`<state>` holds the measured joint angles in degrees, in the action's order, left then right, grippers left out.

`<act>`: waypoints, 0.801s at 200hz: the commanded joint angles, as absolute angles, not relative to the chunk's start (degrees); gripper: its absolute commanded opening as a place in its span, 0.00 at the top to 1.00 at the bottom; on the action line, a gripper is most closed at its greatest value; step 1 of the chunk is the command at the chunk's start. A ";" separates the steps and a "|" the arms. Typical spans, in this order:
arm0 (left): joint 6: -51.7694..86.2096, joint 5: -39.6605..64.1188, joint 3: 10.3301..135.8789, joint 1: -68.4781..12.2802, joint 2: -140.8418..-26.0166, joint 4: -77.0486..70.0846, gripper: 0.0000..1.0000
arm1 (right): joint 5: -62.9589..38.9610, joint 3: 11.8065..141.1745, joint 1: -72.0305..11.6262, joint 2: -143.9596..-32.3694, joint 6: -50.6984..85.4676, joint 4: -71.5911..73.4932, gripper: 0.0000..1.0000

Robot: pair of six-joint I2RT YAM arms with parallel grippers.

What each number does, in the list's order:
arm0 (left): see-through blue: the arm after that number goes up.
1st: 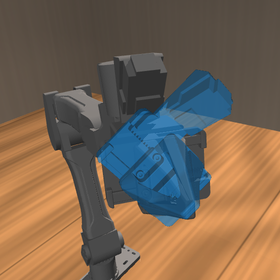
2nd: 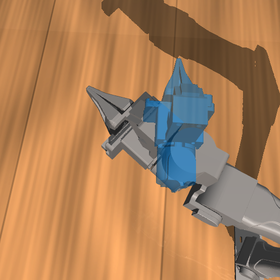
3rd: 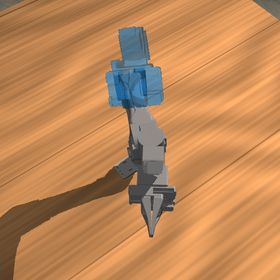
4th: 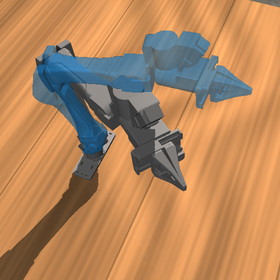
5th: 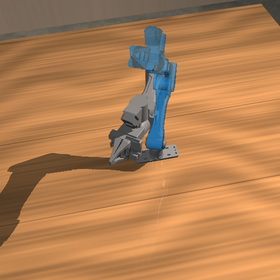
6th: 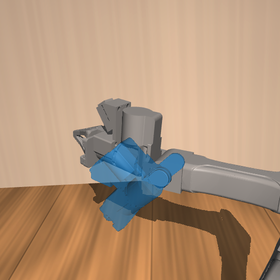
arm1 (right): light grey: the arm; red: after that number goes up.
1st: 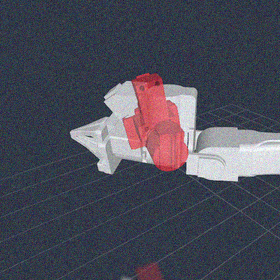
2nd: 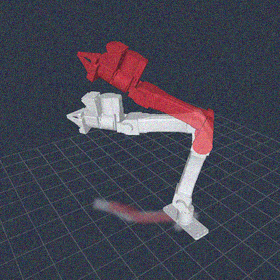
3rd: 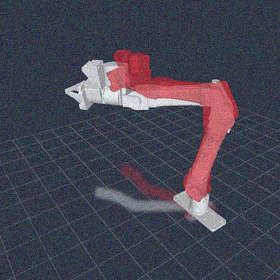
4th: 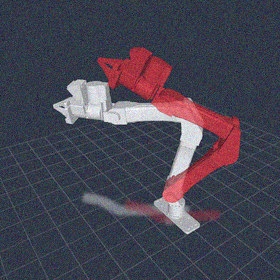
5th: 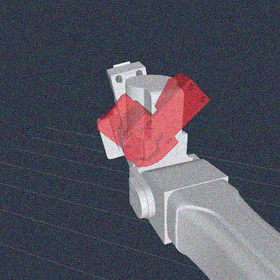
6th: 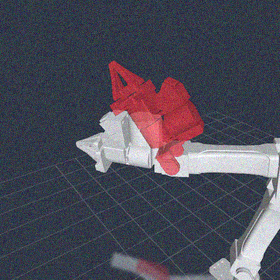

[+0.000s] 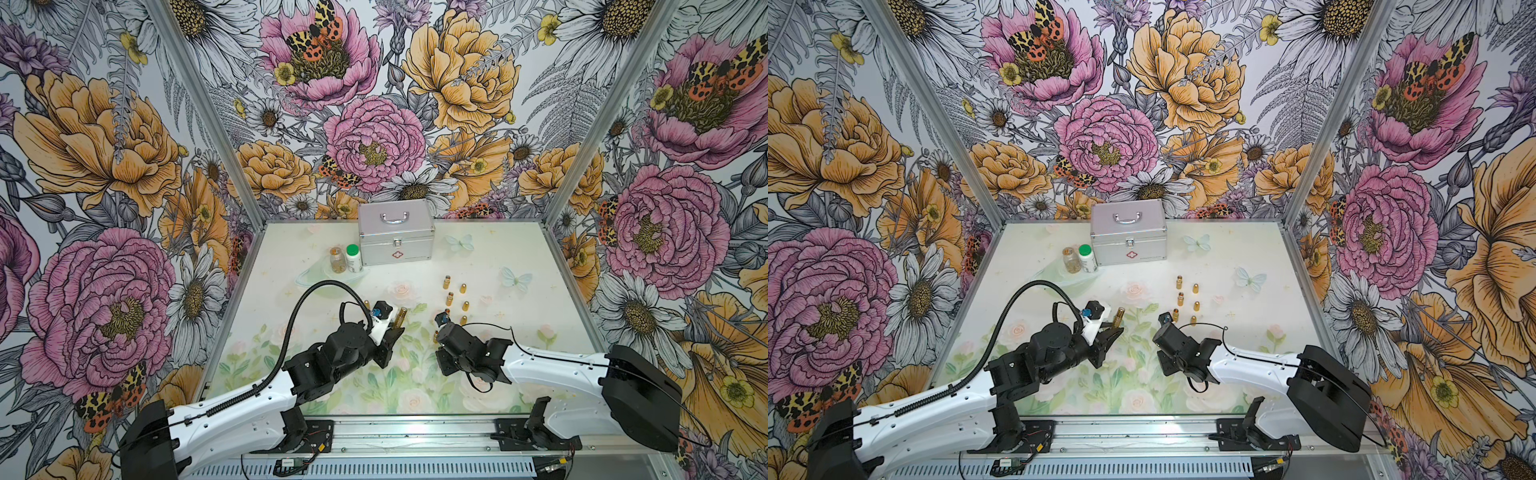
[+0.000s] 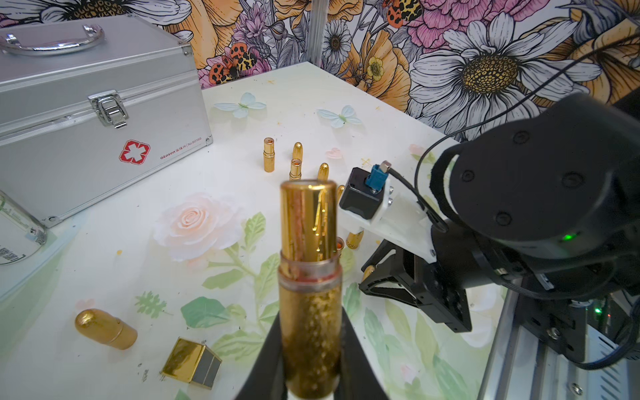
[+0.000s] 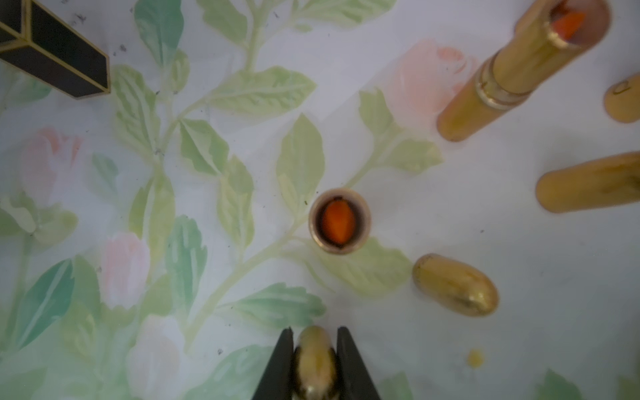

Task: Open the lipstick cap
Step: Place the cover at the center of the board.

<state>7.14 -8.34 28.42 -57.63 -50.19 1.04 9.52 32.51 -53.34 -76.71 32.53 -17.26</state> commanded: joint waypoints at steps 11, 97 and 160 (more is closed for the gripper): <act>7.63 -7.81 27.92 -58.11 -50.19 -0.96 1.00 | 11.41 32.39 -54.01 -78.55 33.38 -14.90 0.81; 7.46 -7.91 28.20 -58.20 -50.63 -1.20 1.00 | 11.03 31.90 -54.49 -76.37 32.83 -14.81 0.67; 7.20 -7.73 28.39 -58.13 -50.59 -1.11 1.00 | 10.55 37.73 -54.49 -68.81 32.91 -24.90 0.59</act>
<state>7.14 -8.34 28.42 -57.65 -50.81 0.58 10.31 33.43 -54.08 -72.51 32.53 -19.75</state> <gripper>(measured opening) 0.203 0.405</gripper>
